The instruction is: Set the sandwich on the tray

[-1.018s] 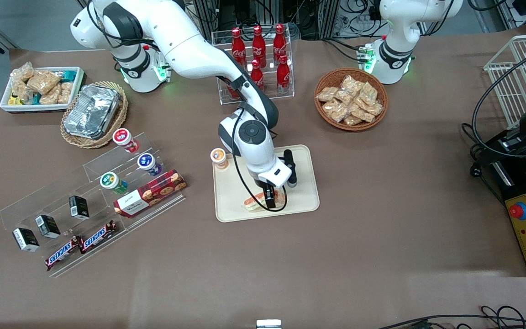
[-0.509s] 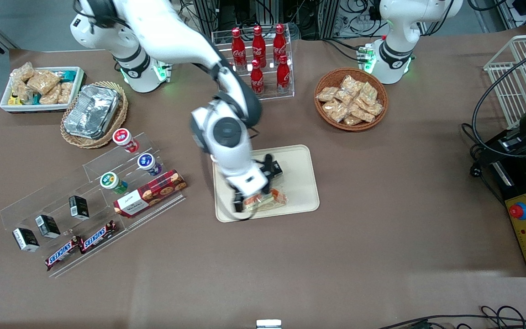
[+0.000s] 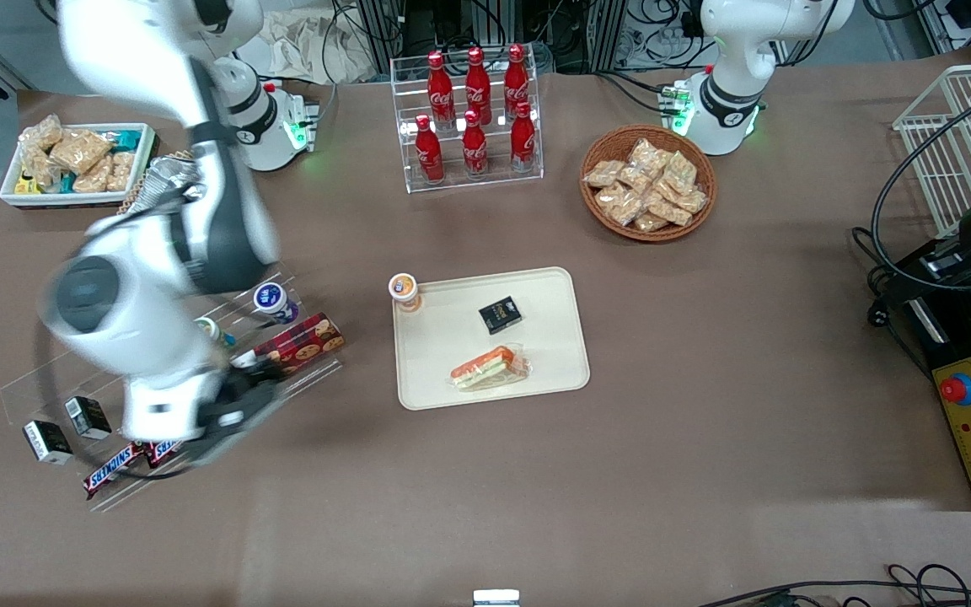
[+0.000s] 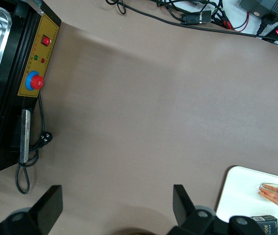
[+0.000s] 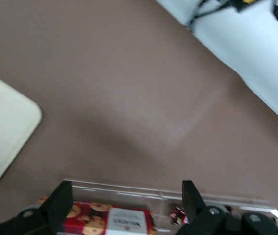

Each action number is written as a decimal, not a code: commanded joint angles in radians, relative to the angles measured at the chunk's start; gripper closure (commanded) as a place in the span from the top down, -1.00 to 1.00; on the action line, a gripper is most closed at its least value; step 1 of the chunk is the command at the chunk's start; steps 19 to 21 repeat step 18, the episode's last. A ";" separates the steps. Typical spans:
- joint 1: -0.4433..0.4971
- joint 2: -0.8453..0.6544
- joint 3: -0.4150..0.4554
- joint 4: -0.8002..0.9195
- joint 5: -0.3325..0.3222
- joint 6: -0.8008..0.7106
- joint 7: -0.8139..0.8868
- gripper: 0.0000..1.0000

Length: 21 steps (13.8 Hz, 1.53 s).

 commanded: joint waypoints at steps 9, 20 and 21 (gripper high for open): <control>-0.211 -0.281 -0.081 -0.044 0.016 -0.419 0.160 0.98; -0.196 -0.435 -0.080 -0.084 -0.064 -0.573 0.458 0.98; -0.196 -0.435 -0.080 -0.084 -0.064 -0.573 0.458 0.98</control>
